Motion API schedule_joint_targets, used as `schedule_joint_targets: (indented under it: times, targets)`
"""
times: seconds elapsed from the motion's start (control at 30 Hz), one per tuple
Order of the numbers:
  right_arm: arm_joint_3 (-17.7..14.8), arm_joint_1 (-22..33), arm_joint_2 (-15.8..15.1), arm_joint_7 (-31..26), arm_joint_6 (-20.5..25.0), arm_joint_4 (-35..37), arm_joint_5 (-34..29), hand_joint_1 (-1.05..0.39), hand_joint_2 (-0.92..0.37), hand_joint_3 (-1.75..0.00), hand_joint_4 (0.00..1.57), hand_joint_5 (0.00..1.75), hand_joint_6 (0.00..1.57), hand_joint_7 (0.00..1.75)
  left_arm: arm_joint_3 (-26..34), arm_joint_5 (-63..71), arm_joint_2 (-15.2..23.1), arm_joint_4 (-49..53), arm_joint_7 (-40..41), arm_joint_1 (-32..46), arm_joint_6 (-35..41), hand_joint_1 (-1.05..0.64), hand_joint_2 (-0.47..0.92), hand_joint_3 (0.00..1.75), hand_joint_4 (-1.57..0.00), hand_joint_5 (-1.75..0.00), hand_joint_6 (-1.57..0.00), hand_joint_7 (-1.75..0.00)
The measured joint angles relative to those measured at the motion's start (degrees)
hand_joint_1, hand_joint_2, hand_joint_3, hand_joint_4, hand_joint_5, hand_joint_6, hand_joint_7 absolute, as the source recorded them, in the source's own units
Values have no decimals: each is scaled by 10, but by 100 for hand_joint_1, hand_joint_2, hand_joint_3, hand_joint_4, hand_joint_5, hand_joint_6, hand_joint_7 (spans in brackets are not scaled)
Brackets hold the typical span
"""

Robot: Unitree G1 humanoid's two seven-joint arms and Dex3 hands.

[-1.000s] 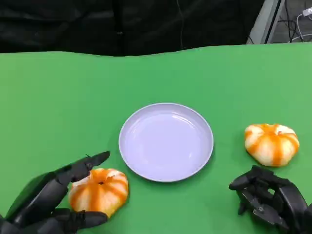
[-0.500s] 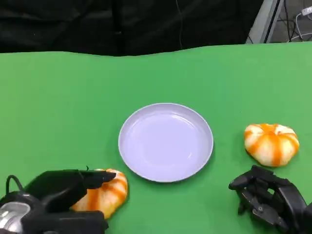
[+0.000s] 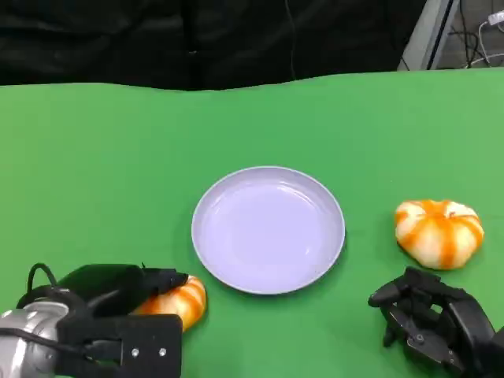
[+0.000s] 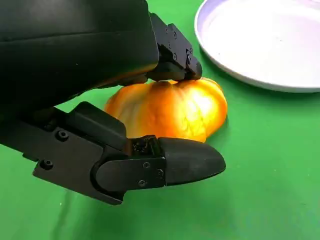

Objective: Grasp the bread from the table and place it into the plate.

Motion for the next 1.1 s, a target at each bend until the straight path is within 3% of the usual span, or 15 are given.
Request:
schedule_joint_targets:
  times: [0.2, 0.53, 0.77, 0.83, 0.87, 0.93, 1.1]
  targets:
    - [0, 2, 2, 1, 3, -3, 0, -26, -92, -46, 64, 175, 72, 112, -3, -22, 4, 0, -20, -8, 21, -48, 92, 15, -31, 0, -36, -1]
    - [0, 4, 2, 1, 5, -6, 0, -26, -92, -46, 63, 175, 72, 112, -2, -54, 14, -9, -20, -4, 23, -29, 92, 6, -27, 0, -36, 0]
    - [0, 5, 2, -4, 8, -13, -4, -27, -92, -45, 64, 175, 72, 113, -3, -64, 18, -17, -27, -2, 34, -27, 92, 4, -27, 0, -38, -1]
    - [0, 5, 2, -4, 10, -16, -4, -26, -92, -46, 63, 175, 72, 112, -3, -63, 18, -17, -20, -1, 31, -13, 92, 22, -64, -8, -62, -5]
    - [0, 6, 2, -4, 10, -18, -4, -25, -92, -46, 63, 175, 72, 112, -3, -62, 18, -17, -5, 2, 25, -10, 92, 26, -70, -8, -67, -5]
    - [1, 8, 2, -4, 12, -19, -4, -26, -92, -45, 63, 175, 72, 112, -2, -58, 17, -16, 30, 11, 14, -7, 92, 23, -99, -9, -90, -6]
    - [1, 10, 2, -4, 15, -21, -4, -26, -92, -45, 63, 175, 72, 111, 0, -55, 10, -12, 84, 14, 9, -6, 92, 22, -110, -7, -98, -5]
